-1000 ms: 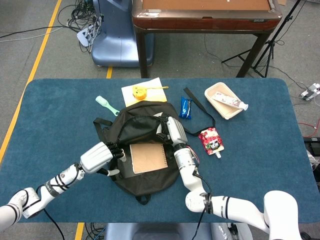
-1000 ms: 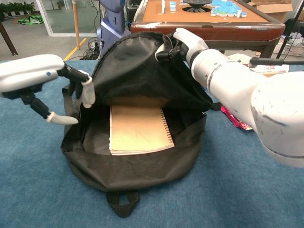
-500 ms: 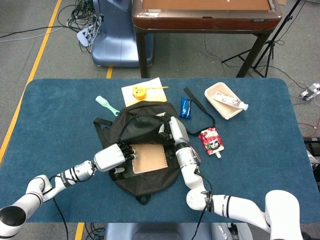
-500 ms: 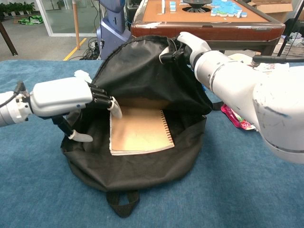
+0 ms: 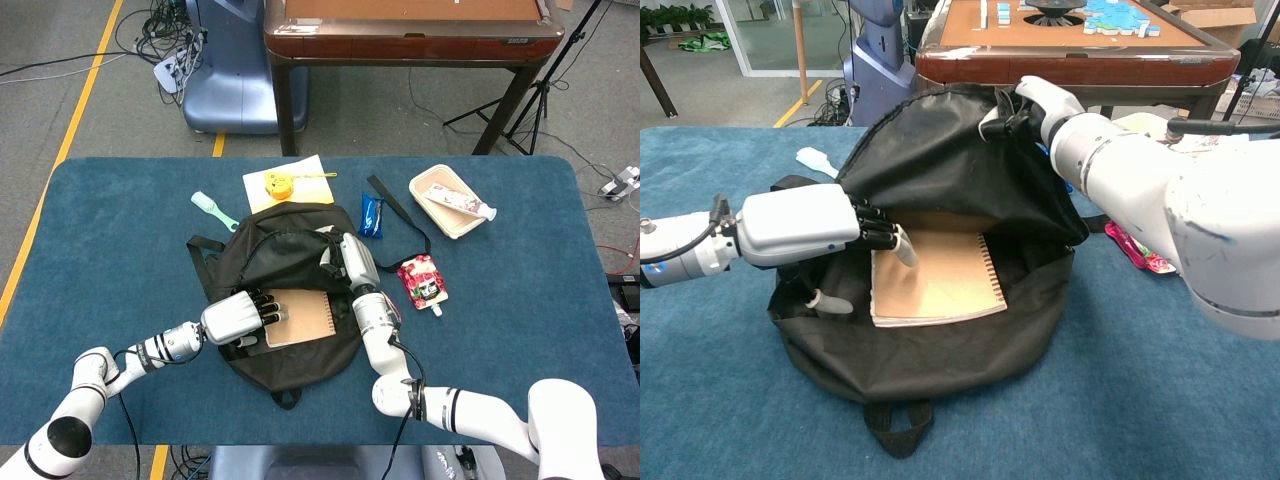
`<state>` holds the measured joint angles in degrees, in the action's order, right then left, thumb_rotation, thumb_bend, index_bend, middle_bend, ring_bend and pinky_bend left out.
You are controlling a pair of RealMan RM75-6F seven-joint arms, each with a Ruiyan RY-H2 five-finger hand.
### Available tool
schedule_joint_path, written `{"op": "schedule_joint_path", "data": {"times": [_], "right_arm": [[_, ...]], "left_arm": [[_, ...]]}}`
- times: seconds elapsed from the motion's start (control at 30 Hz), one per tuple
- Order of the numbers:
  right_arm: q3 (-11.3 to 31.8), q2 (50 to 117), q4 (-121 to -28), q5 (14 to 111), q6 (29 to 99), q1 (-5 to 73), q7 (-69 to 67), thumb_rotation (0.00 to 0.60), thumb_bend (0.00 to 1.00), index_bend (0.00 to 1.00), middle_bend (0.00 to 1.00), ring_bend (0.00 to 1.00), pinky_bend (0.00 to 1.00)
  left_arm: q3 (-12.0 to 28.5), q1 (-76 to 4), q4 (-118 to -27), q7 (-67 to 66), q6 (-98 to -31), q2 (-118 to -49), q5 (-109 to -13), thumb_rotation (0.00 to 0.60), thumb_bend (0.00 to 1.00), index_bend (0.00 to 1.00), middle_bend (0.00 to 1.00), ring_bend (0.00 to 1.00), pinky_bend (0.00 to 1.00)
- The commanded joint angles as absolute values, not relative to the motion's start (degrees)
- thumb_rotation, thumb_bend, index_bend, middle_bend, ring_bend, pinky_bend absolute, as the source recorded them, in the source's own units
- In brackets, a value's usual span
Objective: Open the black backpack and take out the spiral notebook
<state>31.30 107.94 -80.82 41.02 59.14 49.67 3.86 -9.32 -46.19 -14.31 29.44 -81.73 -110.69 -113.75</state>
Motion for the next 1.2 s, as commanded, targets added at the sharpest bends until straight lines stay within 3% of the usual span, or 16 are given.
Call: {"op": "schedule_joint_path", "data": {"times": [0.03, 0.8, 1.2], "right_arm": [[31.3, 107.9, -80.7, 40.9, 59.1, 49.7, 3.9, 0.600, 1.00, 0.57, 0.29, 0.21, 0.19], [31.3, 108.0, -80.3, 39.8, 58.8, 49.9, 3.4, 0.600, 1.00, 0.57, 0.29, 0.21, 0.19], [31.2, 108.0, -79.9, 39.8, 58.9, 49.9, 3.3, 0.600, 1.00, 0.57, 0.29, 0.21, 0.19]], "left_arm": [[-9.7, -46.2, -13.6, 29.9, -81.5, -111.5, -112.9, 0.600, 0.17, 0.25, 0.27, 0.27, 0.34], [-12.5, -46.2, -11.4, 30.0, -78.6, -114.1, -109.0, 0.600, 0.17, 0.20, 0.21, 0.22, 0.29], [-11.8, -46.5, -11.2, 32.4, -75.8, -116.1, -106.3, 0.600, 0.17, 0.20, 0.21, 0.22, 0.29]]}}
